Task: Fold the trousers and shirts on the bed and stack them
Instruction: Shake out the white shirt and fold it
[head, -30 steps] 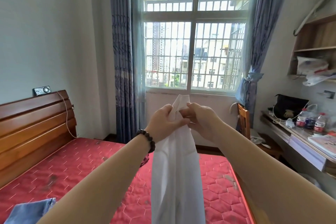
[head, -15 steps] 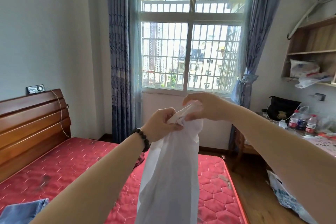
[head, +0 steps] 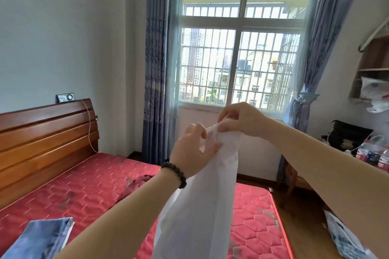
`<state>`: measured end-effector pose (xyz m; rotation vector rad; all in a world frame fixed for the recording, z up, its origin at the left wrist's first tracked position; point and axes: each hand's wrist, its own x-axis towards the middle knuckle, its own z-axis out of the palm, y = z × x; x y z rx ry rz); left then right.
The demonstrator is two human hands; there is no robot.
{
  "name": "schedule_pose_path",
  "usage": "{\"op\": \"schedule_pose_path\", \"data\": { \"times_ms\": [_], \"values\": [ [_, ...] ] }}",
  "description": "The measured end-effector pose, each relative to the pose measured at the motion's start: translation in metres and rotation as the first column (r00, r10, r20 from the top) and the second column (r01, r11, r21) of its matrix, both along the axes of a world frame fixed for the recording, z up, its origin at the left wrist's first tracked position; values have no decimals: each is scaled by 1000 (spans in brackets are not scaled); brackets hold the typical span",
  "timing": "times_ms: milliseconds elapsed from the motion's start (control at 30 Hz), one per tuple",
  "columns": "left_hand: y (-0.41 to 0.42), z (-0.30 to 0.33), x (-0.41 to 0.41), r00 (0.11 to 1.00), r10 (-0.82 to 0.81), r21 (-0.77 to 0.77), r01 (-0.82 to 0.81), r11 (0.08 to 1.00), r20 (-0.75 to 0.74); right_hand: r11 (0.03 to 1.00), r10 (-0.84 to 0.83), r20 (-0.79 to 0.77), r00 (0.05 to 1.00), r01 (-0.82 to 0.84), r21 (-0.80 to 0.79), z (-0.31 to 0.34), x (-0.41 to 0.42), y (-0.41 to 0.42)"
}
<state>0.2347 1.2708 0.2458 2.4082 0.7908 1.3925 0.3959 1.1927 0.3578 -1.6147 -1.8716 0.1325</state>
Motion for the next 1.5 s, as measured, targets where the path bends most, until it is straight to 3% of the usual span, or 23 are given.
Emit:
{"op": "schedule_pose_path", "data": {
  "times_ms": [200,267,400,500,800,967,1167,1333,1500],
  "values": [
    [-7,-7,4,983,171,96,-164,982,-65,999,0,54,999,-3,51,10,-12,0],
    [-6,-6,4,989,133,61,-128,990,-71,999,-5,83,997,2,36,14,-10,-3],
    [0,0,-2,992,-125,-80,126,989,18,1000,13,198,980,-10,-20,20,-1,-11],
    [0,6,-8,975,-220,-112,222,969,27,998,-12,224,974,25,-53,21,4,-16],
    [-4,9,-12,980,-188,-102,194,976,68,993,-90,262,961,107,-51,21,6,-22],
    [-8,-19,-15,979,-200,-122,194,973,-39,991,-134,235,963,134,17,26,-2,-18],
    [3,-34,-25,984,-170,-108,164,981,-52,983,-181,219,959,168,80,32,2,-16],
    [11,-22,-35,975,-216,-166,206,964,-46,973,-229,314,921,214,82,35,15,-19],
    [25,5,-51,952,-264,-208,293,933,157,955,-259,198,946,219,201,41,30,-22]
  ]
}}
